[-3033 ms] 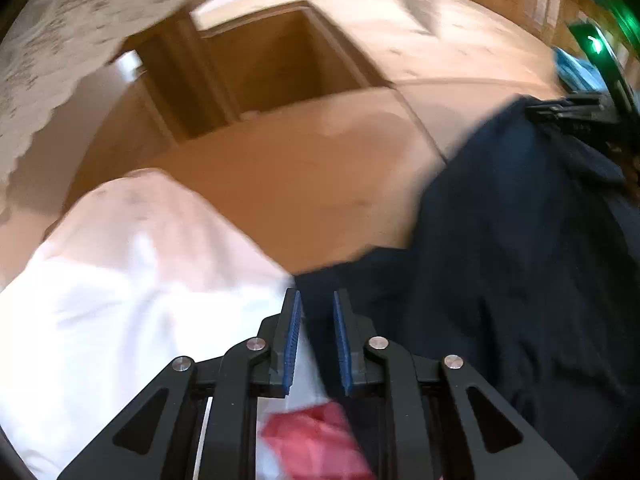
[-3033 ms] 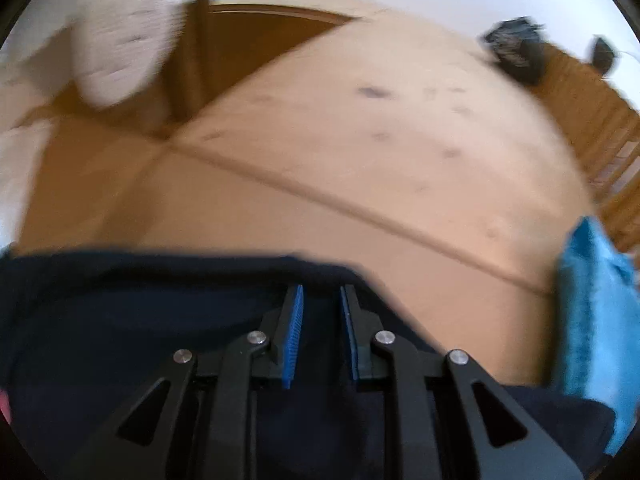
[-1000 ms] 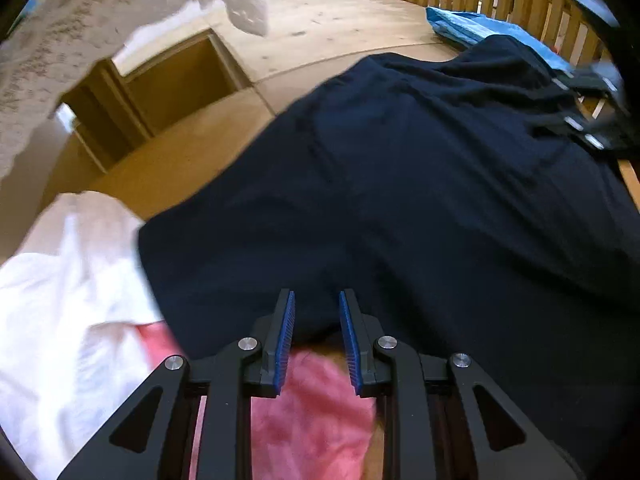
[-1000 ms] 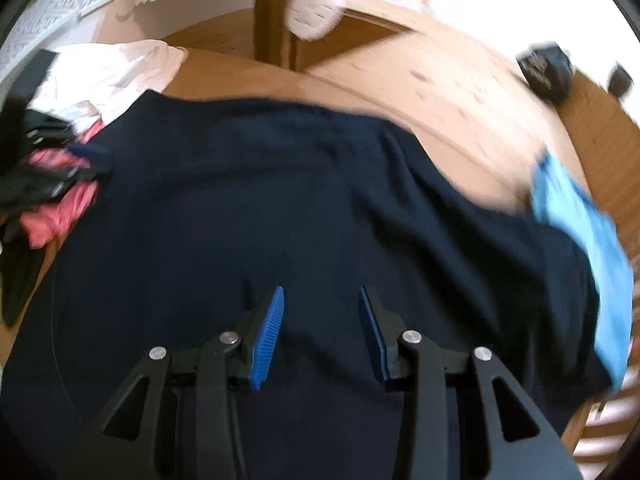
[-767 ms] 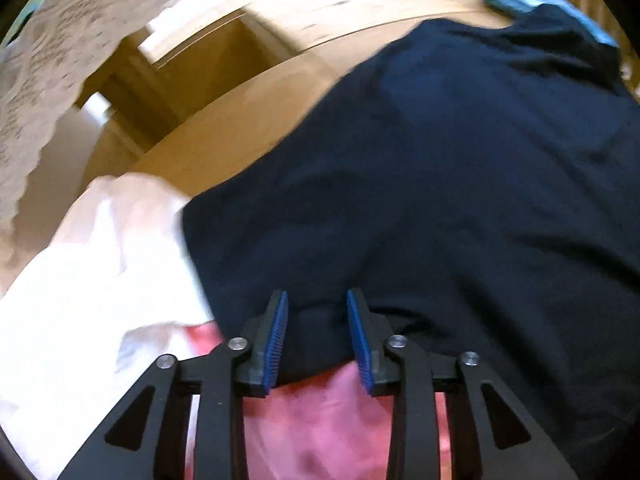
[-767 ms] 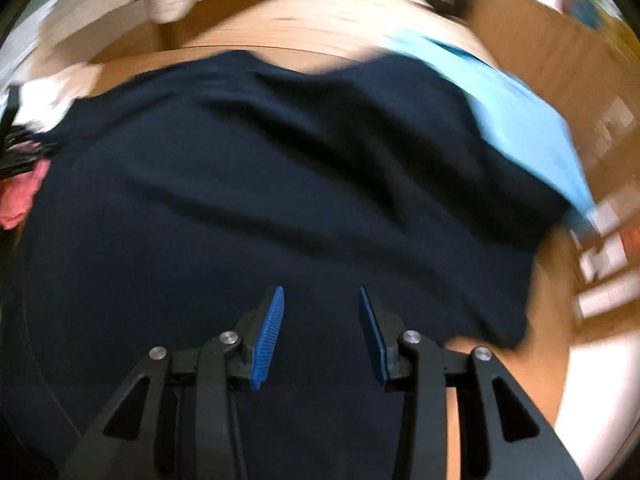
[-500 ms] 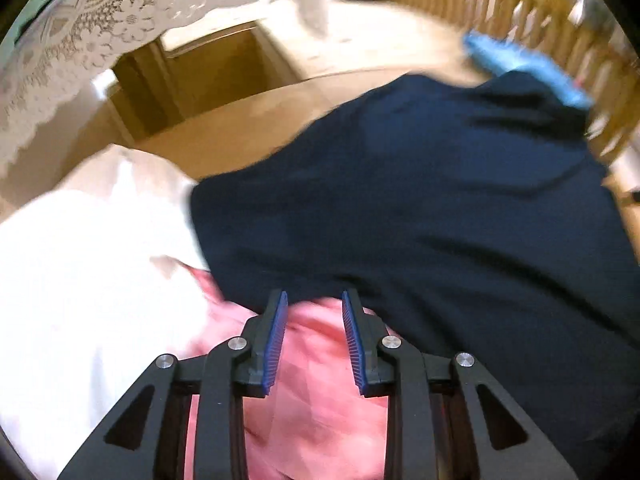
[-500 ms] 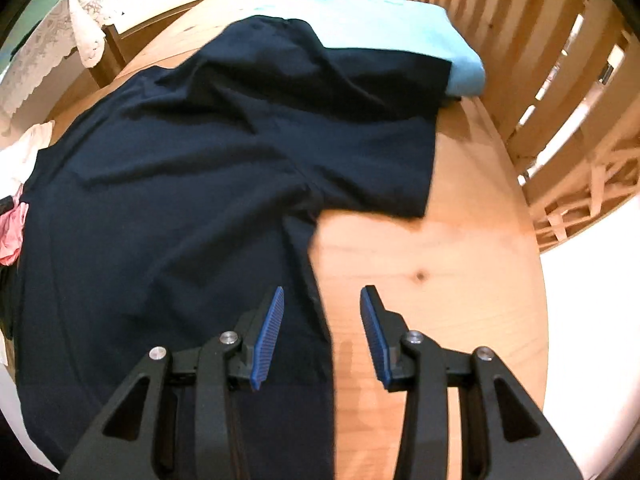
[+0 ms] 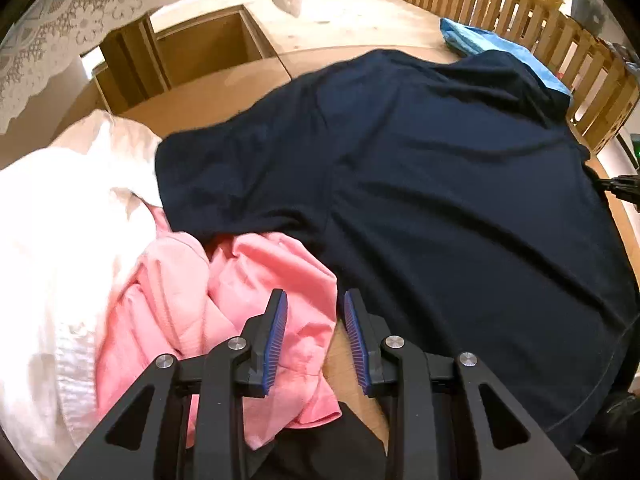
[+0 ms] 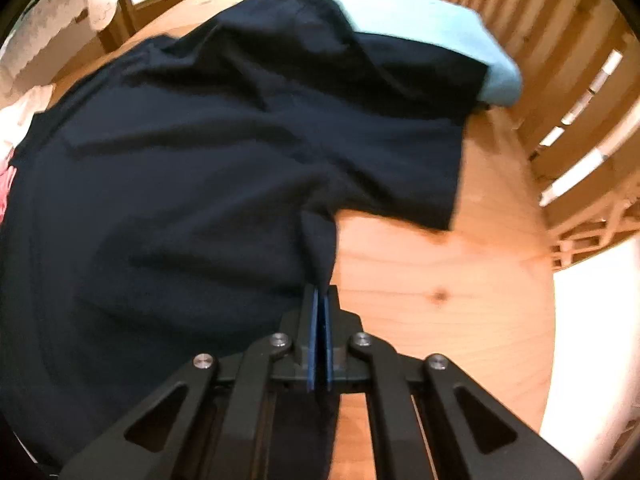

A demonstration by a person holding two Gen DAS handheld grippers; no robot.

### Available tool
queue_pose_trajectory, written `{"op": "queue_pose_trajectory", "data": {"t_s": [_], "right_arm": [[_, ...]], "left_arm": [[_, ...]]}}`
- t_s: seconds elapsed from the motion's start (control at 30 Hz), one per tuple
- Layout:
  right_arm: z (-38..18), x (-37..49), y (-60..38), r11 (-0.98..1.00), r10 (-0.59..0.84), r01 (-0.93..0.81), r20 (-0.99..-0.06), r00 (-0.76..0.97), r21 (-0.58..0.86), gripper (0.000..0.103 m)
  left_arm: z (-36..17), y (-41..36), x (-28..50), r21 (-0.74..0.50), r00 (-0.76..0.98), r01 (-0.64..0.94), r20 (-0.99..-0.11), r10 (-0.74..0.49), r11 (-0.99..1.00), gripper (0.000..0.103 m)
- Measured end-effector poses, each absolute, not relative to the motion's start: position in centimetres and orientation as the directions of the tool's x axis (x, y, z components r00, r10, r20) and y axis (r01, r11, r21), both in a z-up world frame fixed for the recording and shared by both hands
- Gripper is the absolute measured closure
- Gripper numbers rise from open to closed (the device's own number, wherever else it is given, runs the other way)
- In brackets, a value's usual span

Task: Fold clothes
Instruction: 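Grasp the sweatshirt edge with both grippers, smooth it flat, release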

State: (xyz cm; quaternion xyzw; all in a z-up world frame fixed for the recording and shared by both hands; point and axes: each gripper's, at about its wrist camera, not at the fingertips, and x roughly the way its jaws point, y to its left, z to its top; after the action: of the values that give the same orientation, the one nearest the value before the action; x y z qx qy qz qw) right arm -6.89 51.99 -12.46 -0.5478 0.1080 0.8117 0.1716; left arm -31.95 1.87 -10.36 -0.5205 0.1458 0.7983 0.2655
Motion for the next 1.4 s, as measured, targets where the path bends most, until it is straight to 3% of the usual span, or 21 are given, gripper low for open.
{"op": "queue_pose_trajectory", "data": {"t_s": [0.2,0.3,0.33,0.5,0.6,0.63,0.73,0.83,0.97,1.03,1.07,1.17,1.23,1.4], "right_arm": [[-13.6,-6.7,51.3,-0.922,0.186,-0.384,-0.931,-0.313,-0.055,0.100],[-13.8,-6.9,51.0,-0.922,0.189,-0.383,-0.930,-0.314,-0.058,0.100],[-13.8,-7.0,50.9,-0.921,0.190,-0.384,-0.930,-0.314,-0.058,0.100],[-14.0,-6.8,51.2,-0.922,0.184,-0.384,-0.932,-0.313,-0.052,0.100],[-14.2,-7.2,51.5,-0.923,0.184,-0.380,-0.933,-0.309,-0.057,0.100],[-14.3,-7.3,51.7,-0.924,0.184,-0.379,-0.934,-0.307,-0.058,0.100],[-14.5,-7.6,51.5,-0.923,0.210,-0.374,-0.930,-0.302,-0.087,0.100],[-14.4,-7.3,52.0,-0.908,0.262,-0.399,-0.917,-0.300,-0.129,0.100],[-14.7,-7.1,53.1,-0.898,0.253,-0.427,-0.917,-0.310,-0.103,0.100],[-14.7,-7.6,52.5,-0.909,0.246,-0.403,-0.917,-0.315,-0.105,0.099],[-14.6,-7.5,52.4,-0.906,0.246,-0.411,-0.917,-0.314,-0.102,0.096],[-13.6,-5.7,52.7,-0.898,0.198,-0.440,-0.917,-0.346,-0.028,0.079],[-13.4,-3.5,52.6,-0.895,0.166,-0.447,-0.919,-0.358,0.012,0.070],[-14.7,1.1,51.1,-0.891,0.095,-0.446,-0.928,-0.360,0.082,0.069]], "left_arm": [[-12.2,3.7,-29.7,-0.058,-0.255,-0.645,-0.924,0.286,-0.762,0.075],[-13.0,3.1,-29.8,-0.011,-0.271,-0.626,-0.934,0.231,-0.780,0.073],[-13.1,2.8,-30.1,-0.017,-0.272,-0.615,-0.934,0.232,-0.788,0.068],[-13.0,1.4,-32.2,-0.095,-0.259,-0.561,-0.924,0.283,-0.822,0.069],[-13.2,2.1,-32.3,-0.124,-0.242,-0.582,-0.918,0.316,-0.804,0.062],[-13.2,2.4,-32.3,-0.109,-0.250,-0.591,-0.917,0.310,-0.799,0.063],[-13.2,2.9,-32.3,-0.041,-0.288,-0.599,-0.921,0.264,-0.800,0.102],[-13.1,1.5,-32.4,0.032,-0.316,-0.575,-0.930,0.186,-0.817,0.101],[-12.8,-0.2,-32.0,-0.010,-0.297,-0.561,-0.931,0.213,-0.828,0.100],[-12.6,0.0,-31.6,-0.045,-0.280,-0.574,-0.928,0.248,-0.818,0.095],[-12.5,0.2,-31.4,-0.052,-0.275,-0.574,-0.928,0.252,-0.817,0.081],[-10.6,-0.7,-29.4,-0.096,-0.279,-0.579,-0.910,0.307,-0.810,0.063],[-9.7,-2.3,-27.0,-0.151,-0.255,-0.579,-0.900,0.354,-0.801,0.060],[-10.7,-3.7,-22.4,-0.173,-0.211,-0.567,-0.915,0.345,-0.805,0.060]]}}
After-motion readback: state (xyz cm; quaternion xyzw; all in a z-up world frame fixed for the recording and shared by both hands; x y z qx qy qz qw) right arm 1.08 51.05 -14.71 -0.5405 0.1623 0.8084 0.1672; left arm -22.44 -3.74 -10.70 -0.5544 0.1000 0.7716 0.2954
